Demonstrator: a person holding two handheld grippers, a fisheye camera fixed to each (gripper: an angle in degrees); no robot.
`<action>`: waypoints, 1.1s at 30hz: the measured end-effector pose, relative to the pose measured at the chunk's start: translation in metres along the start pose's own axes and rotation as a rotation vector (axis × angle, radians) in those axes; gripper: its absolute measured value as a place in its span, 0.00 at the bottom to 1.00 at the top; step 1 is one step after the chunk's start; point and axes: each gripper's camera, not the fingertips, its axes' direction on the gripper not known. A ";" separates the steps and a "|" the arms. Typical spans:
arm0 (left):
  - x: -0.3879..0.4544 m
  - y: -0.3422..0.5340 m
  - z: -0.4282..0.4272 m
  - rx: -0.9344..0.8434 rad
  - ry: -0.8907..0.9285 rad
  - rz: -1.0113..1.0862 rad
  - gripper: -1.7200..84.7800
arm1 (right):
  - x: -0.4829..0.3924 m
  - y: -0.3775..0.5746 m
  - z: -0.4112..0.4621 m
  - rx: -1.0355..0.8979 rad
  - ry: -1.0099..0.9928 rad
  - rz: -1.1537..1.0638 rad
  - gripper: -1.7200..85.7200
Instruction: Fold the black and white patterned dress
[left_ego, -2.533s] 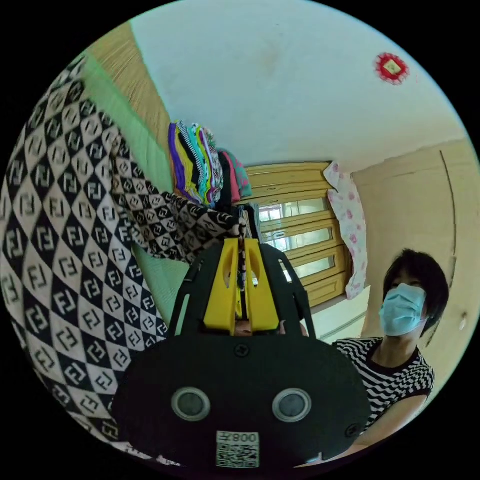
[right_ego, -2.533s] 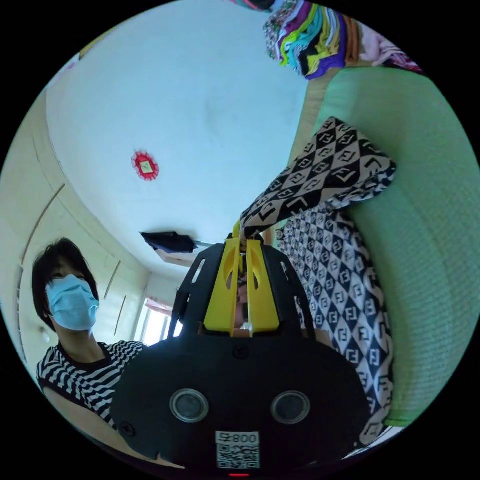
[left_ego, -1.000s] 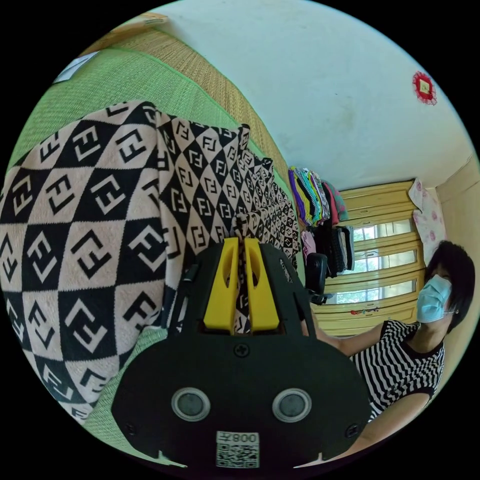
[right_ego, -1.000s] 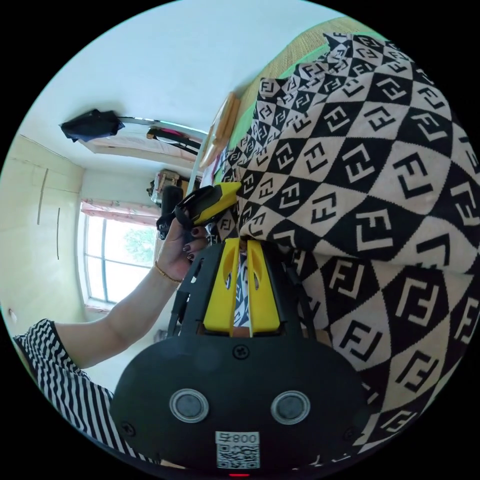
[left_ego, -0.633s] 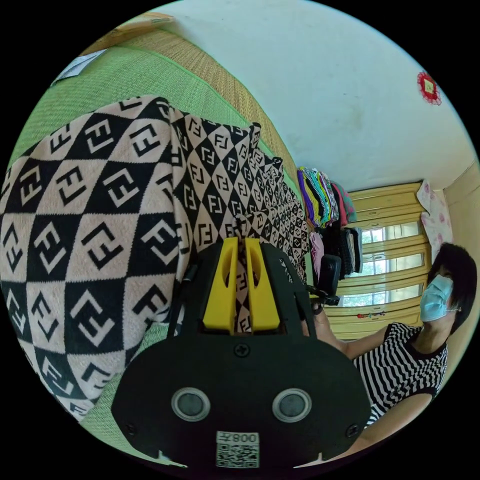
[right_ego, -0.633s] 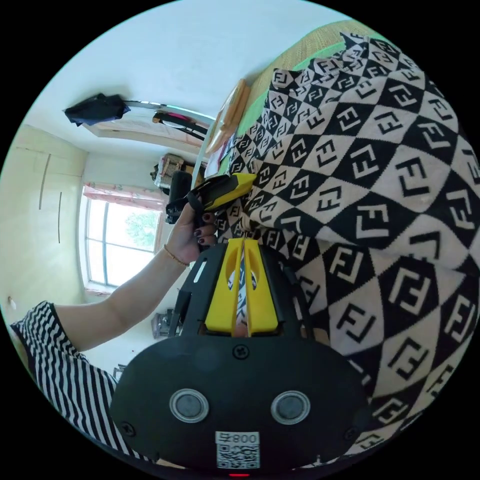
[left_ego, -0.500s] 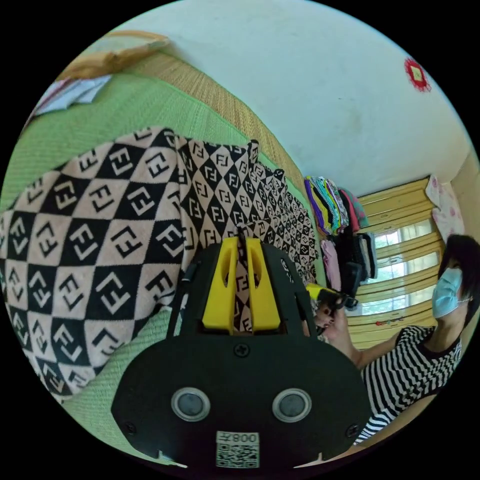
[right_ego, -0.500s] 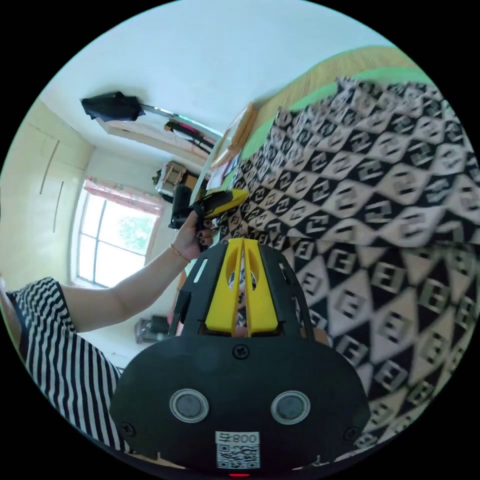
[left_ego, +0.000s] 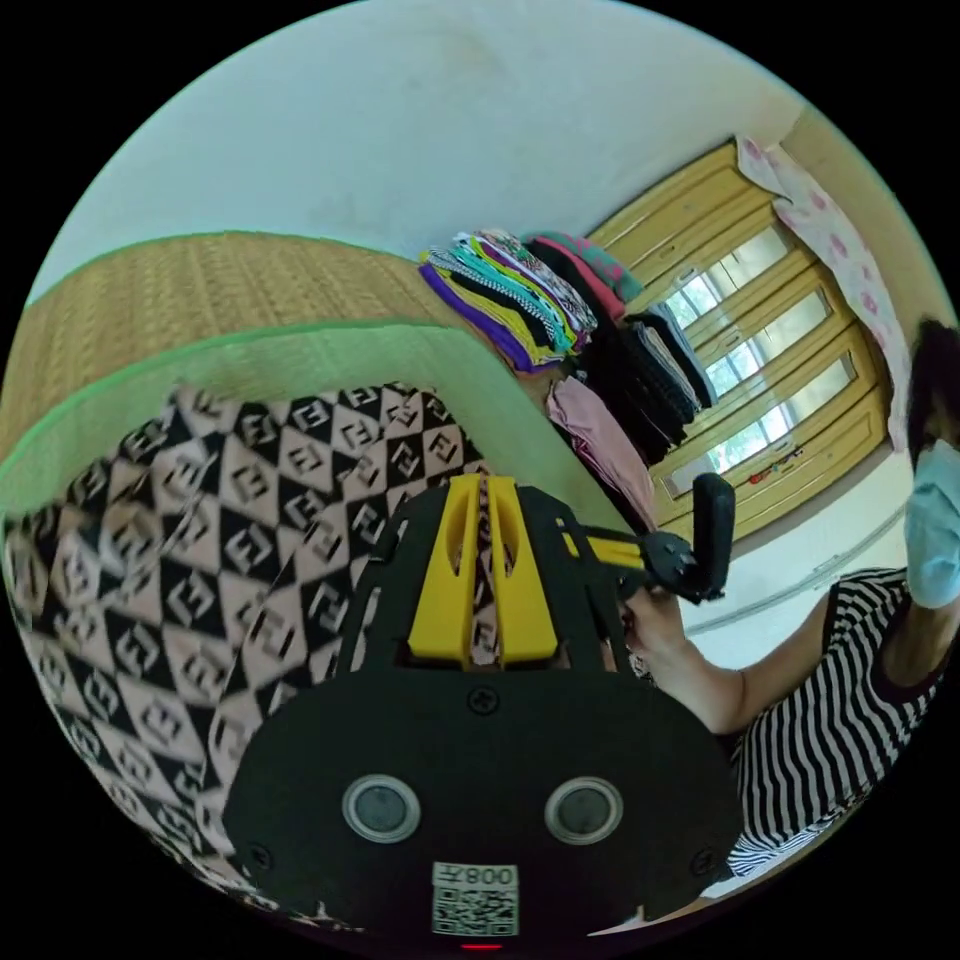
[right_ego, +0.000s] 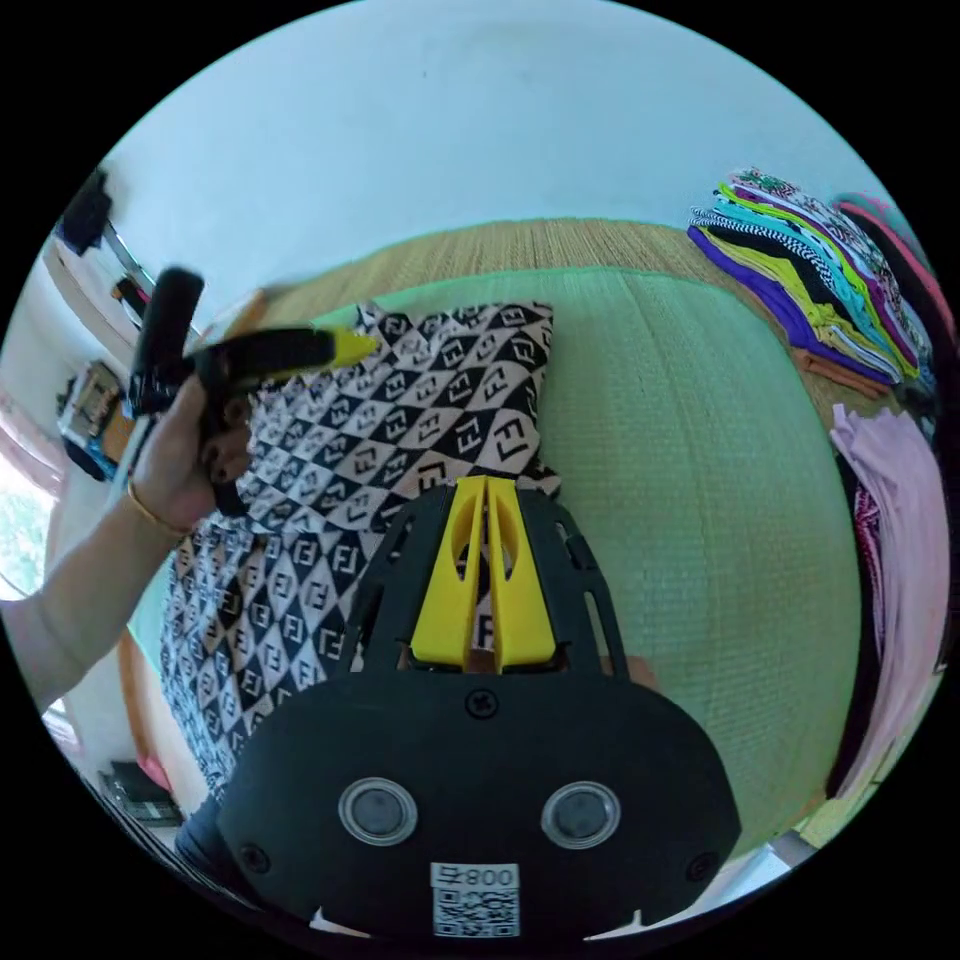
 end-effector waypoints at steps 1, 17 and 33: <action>0.000 -0.013 0.022 -0.027 -0.011 0.012 0.03 | 0.000 0.000 0.001 -0.011 0.009 -0.004 0.02; 0.002 -0.049 0.141 -0.065 -0.216 0.057 0.02 | 0.029 0.000 -0.034 0.050 -0.091 0.001 0.02; 0.016 -0.044 0.197 -0.077 -0.301 0.106 0.02 | 0.096 0.009 -0.042 0.024 -0.083 0.107 0.02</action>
